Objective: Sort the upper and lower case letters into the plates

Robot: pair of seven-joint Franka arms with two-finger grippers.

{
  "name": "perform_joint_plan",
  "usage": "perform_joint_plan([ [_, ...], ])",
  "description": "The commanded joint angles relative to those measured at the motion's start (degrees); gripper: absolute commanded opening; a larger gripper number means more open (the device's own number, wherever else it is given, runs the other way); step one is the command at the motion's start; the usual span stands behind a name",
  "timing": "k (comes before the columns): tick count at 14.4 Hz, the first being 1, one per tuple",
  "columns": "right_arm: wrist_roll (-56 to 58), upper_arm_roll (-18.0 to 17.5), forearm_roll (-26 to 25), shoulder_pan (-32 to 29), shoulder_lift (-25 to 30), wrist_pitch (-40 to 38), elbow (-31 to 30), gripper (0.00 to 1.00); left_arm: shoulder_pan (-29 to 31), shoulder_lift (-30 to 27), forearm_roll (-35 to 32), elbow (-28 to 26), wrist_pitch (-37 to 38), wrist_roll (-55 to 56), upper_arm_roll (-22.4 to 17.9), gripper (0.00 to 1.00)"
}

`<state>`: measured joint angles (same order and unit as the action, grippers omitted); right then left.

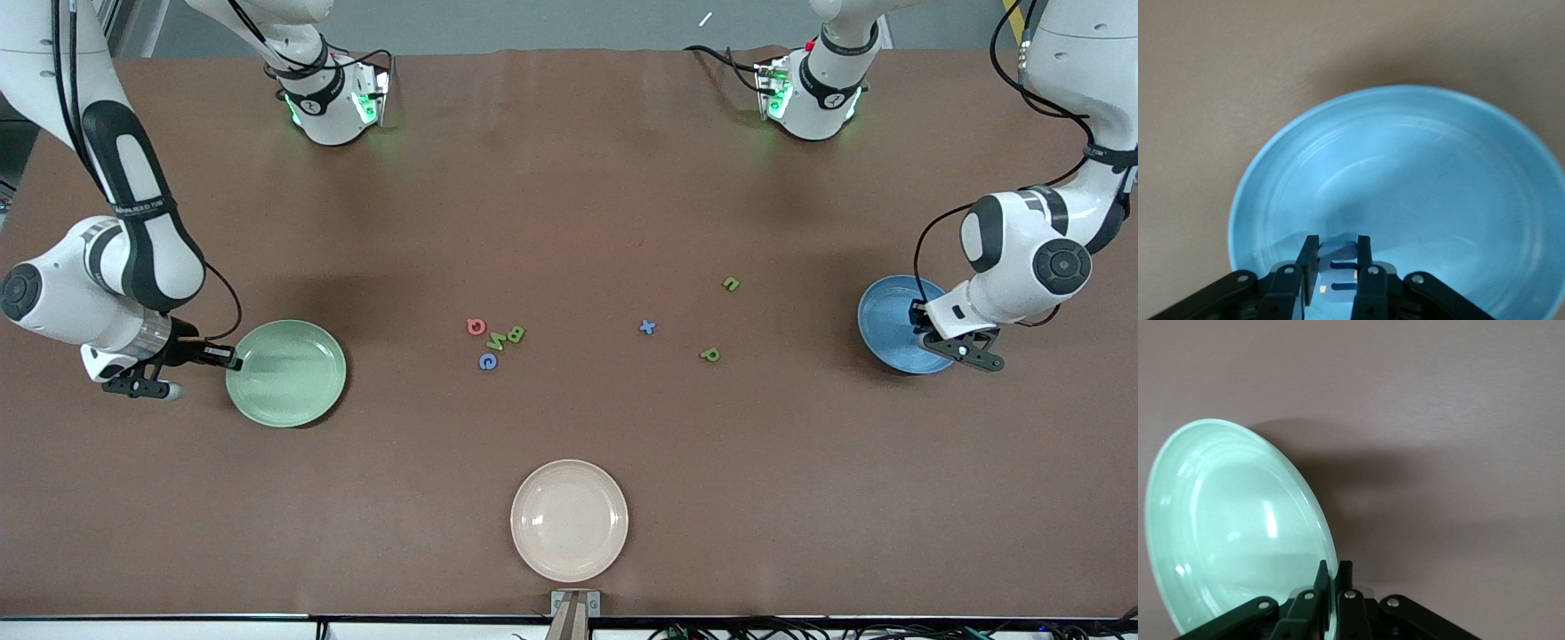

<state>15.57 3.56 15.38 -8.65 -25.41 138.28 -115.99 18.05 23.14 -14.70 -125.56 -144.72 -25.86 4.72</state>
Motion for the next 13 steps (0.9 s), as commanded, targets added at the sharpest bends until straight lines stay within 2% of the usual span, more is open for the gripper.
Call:
perform_joint_plan([
  [1,0.61,-0.92,-0.62,-0.76,-1.21,1.55,-0.64,0.19,1.02,0.68,-1.74,1.1,-0.12,-0.33,0.55,0.0],
  [2,0.17,-0.92,-0.18,-0.76,-1.56,1.55,-0.64,0.5,0.93,0.68,-1.74,1.1,-0.12,-0.33,0.55,0.0],
  [3,-0.18,-1.01,0.0,-0.76,-1.57,1.47,-0.55,0.92,0.93,0.68,-1.74,1.1,-0.12,-0.33,0.55,0.0],
  [4,-0.19,-1.01,0.08,-0.58,-1.48,0.94,-0.47,1.0,0.93,0.68,-1.74,1.1,-0.12,-0.33,0.55,0.0],
  [7,-3.42,-1.36,0.09,0.21,-0.78,-2.12,1.37,1.0,0.75,0.68,-1.74,1.1,-0.12,-0.33,0.55,0.02],
  [8,-5.88,-1.27,0.0,1.52,0.01,-5.27,3.12,1.0,0.75,0.68,-1.74,1.1,-0.12,-0.07,0.55,0.06],
  [9,-9.21,-1.19,-0.35,2.83,0.8,-8.87,4.7,1.0,0.84,0.51,-1.74,1.1,-0.04,0.1,0.73,0.19],
  [10,-12.28,-1.18,-0.62,3.89,1.85,-10.73,5.59,1.0,0.84,0.42,-1.74,1.1,-0.12,0.02,0.73,0.41],
  [11,-15.27,-1.1,-0.7,5.64,3.17,-11.79,5.69,1.0,0.67,0.15,-1.74,1.1,-0.04,-0.33,0.73,0.7],
  [12,-18.35,-1.01,-0.79,7.23,4.05,-12.5,5.51,1.0,0.67,-0.11,-1.74,1.1,-0.04,-0.42,0.99,0.84],
  [13,-22.56,-1.01,-0.79,8.55,4.84,-13.03,5.25,1.0,0.58,-0.9,-1.74,1.1,0.31,-0.42,1.69,0.92],
])
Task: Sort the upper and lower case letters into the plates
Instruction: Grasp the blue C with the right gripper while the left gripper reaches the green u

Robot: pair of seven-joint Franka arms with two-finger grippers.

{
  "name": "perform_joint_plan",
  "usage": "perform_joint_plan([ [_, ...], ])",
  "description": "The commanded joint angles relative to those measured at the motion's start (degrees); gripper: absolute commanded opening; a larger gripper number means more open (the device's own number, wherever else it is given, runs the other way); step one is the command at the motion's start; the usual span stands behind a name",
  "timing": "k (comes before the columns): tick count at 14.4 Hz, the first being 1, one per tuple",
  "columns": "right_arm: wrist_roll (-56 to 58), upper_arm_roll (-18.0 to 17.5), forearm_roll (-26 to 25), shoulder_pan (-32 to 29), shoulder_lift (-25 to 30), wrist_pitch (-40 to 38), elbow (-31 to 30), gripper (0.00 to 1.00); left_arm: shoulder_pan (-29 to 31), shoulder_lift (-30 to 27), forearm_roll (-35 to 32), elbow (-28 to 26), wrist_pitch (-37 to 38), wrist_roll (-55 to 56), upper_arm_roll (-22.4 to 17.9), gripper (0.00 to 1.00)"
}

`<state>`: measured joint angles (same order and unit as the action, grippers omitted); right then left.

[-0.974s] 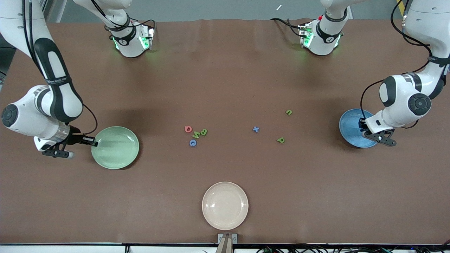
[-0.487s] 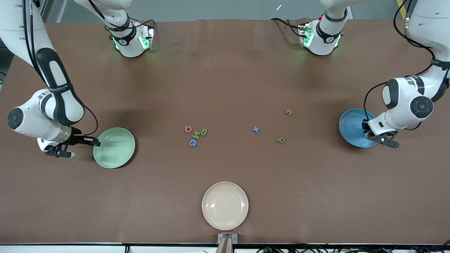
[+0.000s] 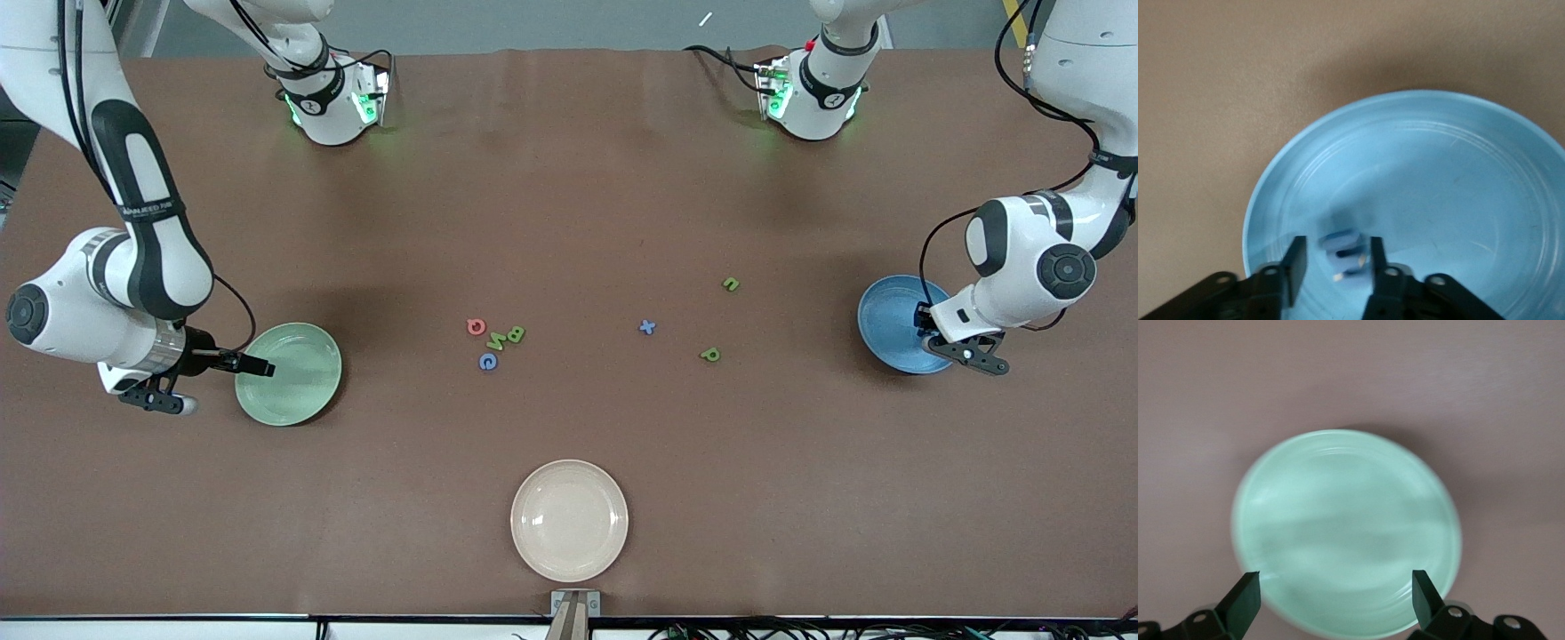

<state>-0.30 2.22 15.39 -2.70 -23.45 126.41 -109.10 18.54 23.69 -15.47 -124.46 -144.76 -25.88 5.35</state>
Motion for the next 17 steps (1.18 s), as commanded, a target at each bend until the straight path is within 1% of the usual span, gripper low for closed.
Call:
perform_joint_plan([
  [1,-11.09,0.33,-1.23,4.09,3.23,-1.25,-1.82,1.0,0.18,-1.89,-0.88,0.01,0.71,-0.31,1.85,0.99],
  [2,-15.92,0.42,-2.8,6.11,3.32,-1.17,-2.17,1.0,0.18,-3.03,-0.79,-0.08,1.06,0.3,2.82,0.99],
  [3,-21.97,0.33,-5.52,7.78,3.67,-1.08,-2.43,1.0,0.1,-3.91,-0.7,0.01,2.37,0.74,4.13,0.99],
  [4,-27.6,0.24,-7.11,8.84,3.93,-0.99,-2.52,1.0,0.1,-4.88,-0.61,0.1,4.47,2.48,5.45,0.99],
  [5,-32.79,0.24,-7.39,11.03,4.37,-0.9,-2.96,1.0,0.1,-5.84,-0.53,0.19,6.23,5.46,6.77,0.99],
  [7,-41.15,0.24,-7.56,14.29,6.21,-0.55,-4.71,1.0,0.18,-6.9,-0.18,0.01,7.21,11.34,9.67,0.99],
  [8,-43.97,0.15,-7.48,15.17,7.53,-0.38,-6.03,1.0,0.18,-7.34,-0.17,-0.34,7.21,15.55,10.99,0.99],
  [10,-49.42,0.15,-7.56,18.94,8.59,1.63,-8.23,1.0,0.18,-8.31,-0.17,-0.87,7.21,24.08,13.97,0.99],
  [12,-53.91,0.07,-7.48,22.98,7.81,5.84,-8.5,1.0,0.27,-8.49,0.0,-1.13,7.21,34.7,17.31,0.99],
  [14,-60.75,0.07,-7.48,28.17,4.66,11.9,-7.45,1.0,0.27,-8.32,0.0,-1.22,7.04,45.34,20.91,0.99],
  [15,-63.57,0.07,-7.48,30.01,2.73,13.32,-5.97,1.0,0.27,-8.31,0.0,-1.22,7.04,49.31,22.85,0.99],
  [17,-67.97,0.24,-7.74,32.13,-1.32,12.99,-1.93,1.0,0.18,-8.23,0.0,-1.31,6.78,58.87,26.45,0.99],
])
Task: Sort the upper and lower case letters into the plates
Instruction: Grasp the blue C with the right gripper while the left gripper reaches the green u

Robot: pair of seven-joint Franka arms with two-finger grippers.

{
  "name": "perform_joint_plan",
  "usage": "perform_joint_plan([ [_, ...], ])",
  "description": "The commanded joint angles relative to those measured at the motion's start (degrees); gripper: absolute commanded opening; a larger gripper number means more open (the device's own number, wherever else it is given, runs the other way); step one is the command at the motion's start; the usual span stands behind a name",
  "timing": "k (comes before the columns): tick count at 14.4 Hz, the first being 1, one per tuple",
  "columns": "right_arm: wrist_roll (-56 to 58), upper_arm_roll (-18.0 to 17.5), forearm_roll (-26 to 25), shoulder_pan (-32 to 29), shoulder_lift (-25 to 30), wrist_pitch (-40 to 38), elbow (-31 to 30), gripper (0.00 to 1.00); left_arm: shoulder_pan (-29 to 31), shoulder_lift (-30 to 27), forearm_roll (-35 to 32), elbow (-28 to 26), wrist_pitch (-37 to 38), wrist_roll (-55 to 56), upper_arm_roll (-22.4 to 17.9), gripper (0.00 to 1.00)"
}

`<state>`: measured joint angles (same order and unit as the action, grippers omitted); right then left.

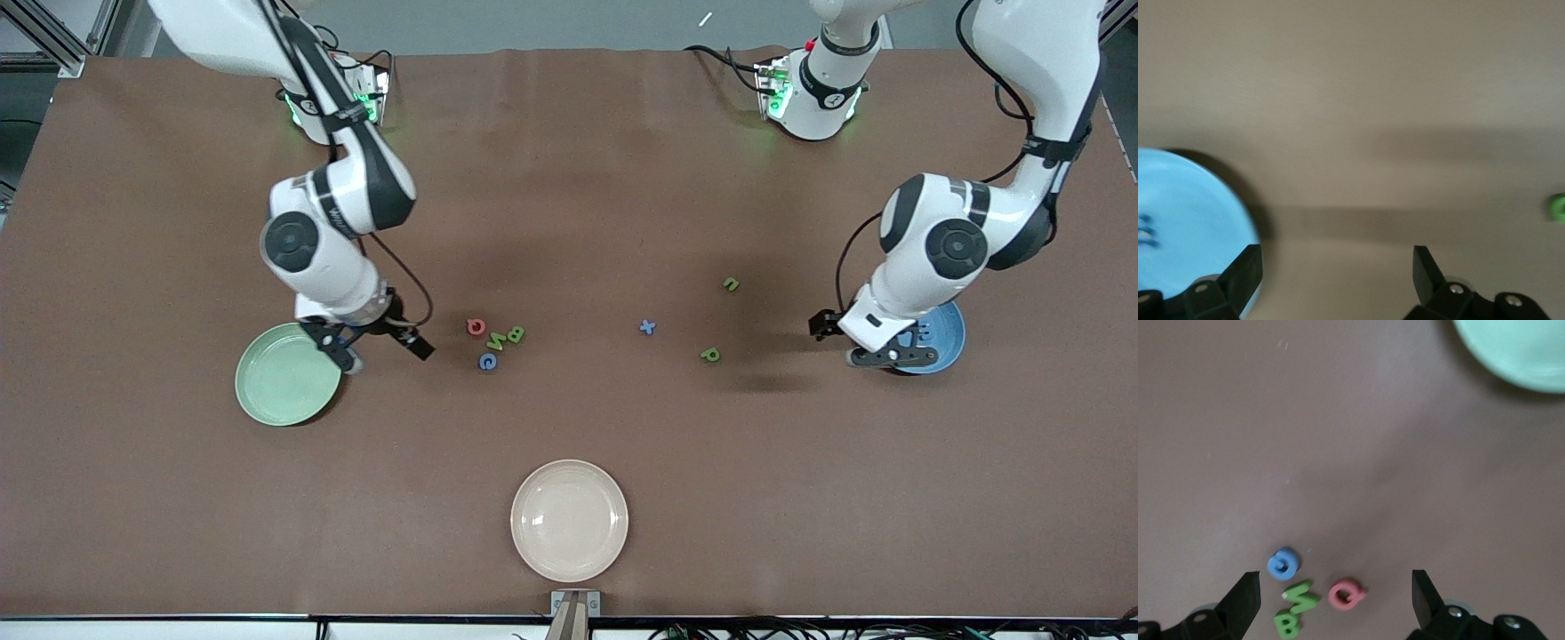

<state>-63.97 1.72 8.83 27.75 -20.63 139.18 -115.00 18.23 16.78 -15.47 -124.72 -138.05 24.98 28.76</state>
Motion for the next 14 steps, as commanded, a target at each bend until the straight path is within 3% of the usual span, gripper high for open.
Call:
perform_joint_plan([
  [1,-6.15,0.83,-1.36,2.65,-6.41,0.04,6.17,1.0,0.49,-1.31,0.0,-1.32,-0.2,12.5,4.53,0.99],
  [4,-9.93,1.09,-2.67,4.06,-14.14,-0.48,13.37,0.97,0.49,-2.27,0.09,-2.72,-0.11,26.73,8.14,0.99],
  [8,-15.56,1.01,-8.65,3.97,-21.37,-8.74,23.75,0.96,0.49,-2.72,0.09,-6.93,-2.83,40.92,10.78,0.99],
  [10,-15.75,0.92,-8.57,4.06,-21.82,-8.4,24.12,0.94,0.31,-2.8,0.09,-10.53,-7.38,47.14,10.97,0.99],
  [14,-17.4,0.92,-8.12,4.15,-21.91,-7.52,24.03,0.9,0.22,-2.11,0.0,-15.46,-14.61,48.58,10.97,0.99],
])
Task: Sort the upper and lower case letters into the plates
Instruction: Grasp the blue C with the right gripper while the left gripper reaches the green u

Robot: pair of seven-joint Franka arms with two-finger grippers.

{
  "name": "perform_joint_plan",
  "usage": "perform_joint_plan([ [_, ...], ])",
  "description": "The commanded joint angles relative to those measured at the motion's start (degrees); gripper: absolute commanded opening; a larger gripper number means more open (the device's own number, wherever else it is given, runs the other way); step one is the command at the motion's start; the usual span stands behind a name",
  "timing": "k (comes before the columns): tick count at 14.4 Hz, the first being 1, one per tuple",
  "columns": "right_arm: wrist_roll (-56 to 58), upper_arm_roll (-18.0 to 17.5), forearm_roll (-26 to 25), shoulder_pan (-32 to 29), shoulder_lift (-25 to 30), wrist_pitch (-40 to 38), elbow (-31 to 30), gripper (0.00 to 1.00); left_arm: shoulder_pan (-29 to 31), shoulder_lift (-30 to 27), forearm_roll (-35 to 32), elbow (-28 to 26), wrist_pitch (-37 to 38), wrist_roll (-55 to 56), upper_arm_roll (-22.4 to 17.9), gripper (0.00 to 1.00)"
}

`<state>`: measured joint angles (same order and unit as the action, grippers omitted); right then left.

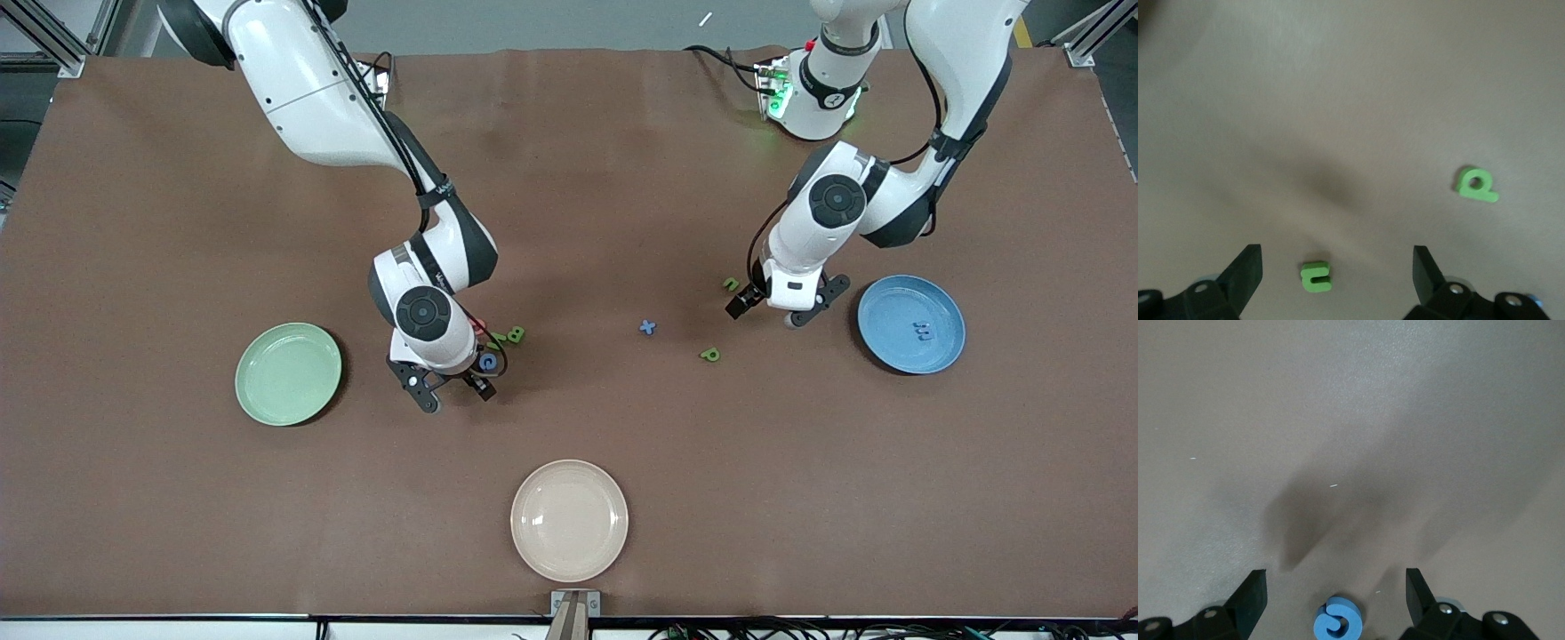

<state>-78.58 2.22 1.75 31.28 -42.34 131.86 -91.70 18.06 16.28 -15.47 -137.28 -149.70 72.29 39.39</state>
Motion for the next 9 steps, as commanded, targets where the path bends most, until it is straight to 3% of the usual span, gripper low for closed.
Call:
perform_joint_plan([
  [1,-3.67,0.33,-0.96,0.71,-0.2,1.02,0.48,0.9,0.31,-1.34,-0.08,-3.16,-3.22,1.37,0.33,0.99],
  [9,-6.76,0.25,-0.79,2.64,-0.37,3.67,-1.19,0.83,-1.71,4.1,-0.96,-2.99,-3.23,1.28,0.07,0.93],
])
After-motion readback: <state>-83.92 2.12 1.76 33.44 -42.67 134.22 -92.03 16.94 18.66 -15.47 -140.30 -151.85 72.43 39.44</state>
